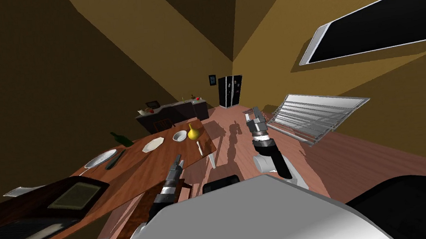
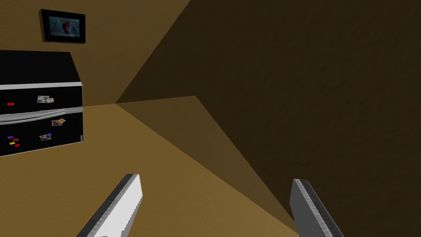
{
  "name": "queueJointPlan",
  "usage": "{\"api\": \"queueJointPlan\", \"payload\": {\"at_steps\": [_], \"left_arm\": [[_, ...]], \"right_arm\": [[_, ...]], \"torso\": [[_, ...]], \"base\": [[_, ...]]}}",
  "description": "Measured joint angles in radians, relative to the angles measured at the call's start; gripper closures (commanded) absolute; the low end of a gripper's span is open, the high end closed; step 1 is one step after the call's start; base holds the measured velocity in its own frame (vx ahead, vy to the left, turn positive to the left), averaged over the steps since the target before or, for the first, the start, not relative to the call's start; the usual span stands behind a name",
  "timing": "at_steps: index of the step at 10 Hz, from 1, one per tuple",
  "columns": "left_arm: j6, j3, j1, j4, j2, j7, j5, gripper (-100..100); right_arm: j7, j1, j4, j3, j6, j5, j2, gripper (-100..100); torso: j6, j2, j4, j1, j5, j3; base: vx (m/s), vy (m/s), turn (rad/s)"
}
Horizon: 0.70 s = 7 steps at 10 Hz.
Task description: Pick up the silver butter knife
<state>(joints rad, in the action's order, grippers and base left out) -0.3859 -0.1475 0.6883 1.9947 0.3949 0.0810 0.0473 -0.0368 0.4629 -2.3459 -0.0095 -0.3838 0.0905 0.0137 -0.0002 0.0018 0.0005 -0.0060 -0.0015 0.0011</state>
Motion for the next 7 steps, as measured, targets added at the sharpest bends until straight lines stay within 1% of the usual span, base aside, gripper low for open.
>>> {"api": "queueJointPlan", "payload": {"at_steps": [1,2,3,4,5,6,7], "left_arm": [[0.009,-0.011,0.012,-0.020,0.022,0.000,0.002,-100],[0.020,-0.016,0.006,-0.039,0.033,0.000,0.002,-100],[0.026,-0.023,0.017,-0.065,0.055,0.003,0.001,-100],[0.014,-0.027,0.043,-0.101,0.091,0.008,-0.004,-100],[0.006,-0.037,0.061,-0.123,0.097,0.005,-0.001,-100],[-0.001,-0.044,0.084,-0.154,0.118,0.003,-0.001,-100],[0.004,-0.053,0.103,-0.182,0.150,0.007,-0.005,-100]], "right_arm": [[0.000,0.000,0.000,0.000,0.000,0.000,0.000,0],[0.000,0.000,0.000,0.000,0.000,0.000,0.000,0],[0.000,0.000,0.000,0.000,0.000,0.000,0.000,0],[0.000,0.000,0.000,0.000,0.000,0.000,0.000,0],[0.000,0.000,0.000,0.000,0.000,0.000,0.000,0],[0.000,0.000,0.000,0.000,0.000,0.000,0.000,0],[0.000,0.000,0.000,0.000,0.000,0.000,0.000,0]], "torso": [[0.001,0.000,0.000,0.001,0.000,0.000],[0.000,-0.001,0.000,0.003,0.001,-0.001],[0.000,-0.001,0.000,0.003,0.001,-0.001],[0.000,-0.002,0.000,0.002,0.000,-0.001],[0.000,-0.003,-0.001,0.002,0.000,-0.001],[0.000,-0.002,0.000,0.001,0.000,-0.001],[0.000,-0.004,-0.001,0.000,0.000,-0.002]], "base": [[0.002,-0.055,-0.087],[0.012,-0.065,-0.168],[0.031,-0.090,-0.260],[0.034,-0.079,-0.102],[0.021,-0.097,-0.199],[0.059,-0.119,-0.255],[0.060,-0.081,-0.110]]}}
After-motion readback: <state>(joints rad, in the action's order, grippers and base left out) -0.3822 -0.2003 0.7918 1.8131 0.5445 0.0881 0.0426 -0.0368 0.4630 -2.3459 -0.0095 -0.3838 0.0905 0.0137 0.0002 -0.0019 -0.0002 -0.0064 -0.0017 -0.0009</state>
